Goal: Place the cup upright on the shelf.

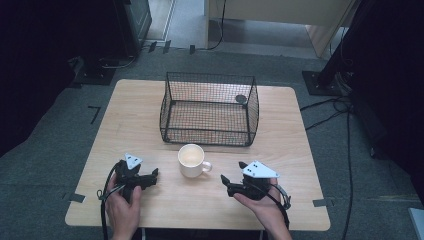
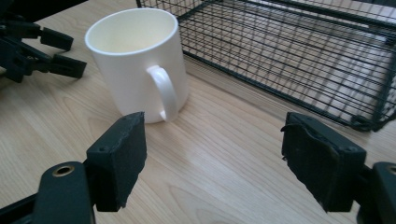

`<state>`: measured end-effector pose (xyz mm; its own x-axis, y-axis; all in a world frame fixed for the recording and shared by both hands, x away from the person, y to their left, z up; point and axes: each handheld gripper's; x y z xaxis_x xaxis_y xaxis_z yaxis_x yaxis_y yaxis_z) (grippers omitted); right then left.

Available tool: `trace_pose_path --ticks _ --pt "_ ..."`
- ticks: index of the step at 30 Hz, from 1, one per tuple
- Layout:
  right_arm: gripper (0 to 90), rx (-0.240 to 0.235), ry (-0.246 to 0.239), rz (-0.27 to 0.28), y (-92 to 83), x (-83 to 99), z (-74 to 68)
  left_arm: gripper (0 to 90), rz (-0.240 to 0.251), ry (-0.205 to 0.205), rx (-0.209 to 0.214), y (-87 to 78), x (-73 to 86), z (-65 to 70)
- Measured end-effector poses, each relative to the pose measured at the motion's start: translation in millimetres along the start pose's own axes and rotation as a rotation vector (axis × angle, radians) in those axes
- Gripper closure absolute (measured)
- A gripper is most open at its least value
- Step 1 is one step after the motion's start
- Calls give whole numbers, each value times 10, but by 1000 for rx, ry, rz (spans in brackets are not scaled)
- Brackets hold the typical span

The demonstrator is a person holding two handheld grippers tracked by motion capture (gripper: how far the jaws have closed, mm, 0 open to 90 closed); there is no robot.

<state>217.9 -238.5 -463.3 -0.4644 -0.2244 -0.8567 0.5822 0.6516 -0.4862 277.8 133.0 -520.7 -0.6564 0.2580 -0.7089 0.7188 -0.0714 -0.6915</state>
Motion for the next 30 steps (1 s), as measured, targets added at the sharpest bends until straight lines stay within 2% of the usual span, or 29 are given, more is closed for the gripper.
trace_pose_path --ticks 15,23,27,30 --pt "317 -56 -20 13 146 -71 -180 93 0 0 0 0 0 0" --pt "410 -85 -11 17 250 -84 -253 94 0 0 0 0 0 0" --pt "438 -97 -15 15 285 -89 -271 94 0 0 0 0 0 0" --pt "499 -119 -29 17 328 -96 -311 93 0 0 0 0 0 0"
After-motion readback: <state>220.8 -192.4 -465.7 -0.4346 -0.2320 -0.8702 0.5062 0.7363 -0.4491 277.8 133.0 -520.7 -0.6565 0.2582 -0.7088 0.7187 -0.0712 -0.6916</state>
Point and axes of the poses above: each handheld gripper's, and its own axes: y roughly forward along the jaws, x roughly out of its underside, z roughly to its right, and after that the axes turned 10 degrees about -x, right-handed
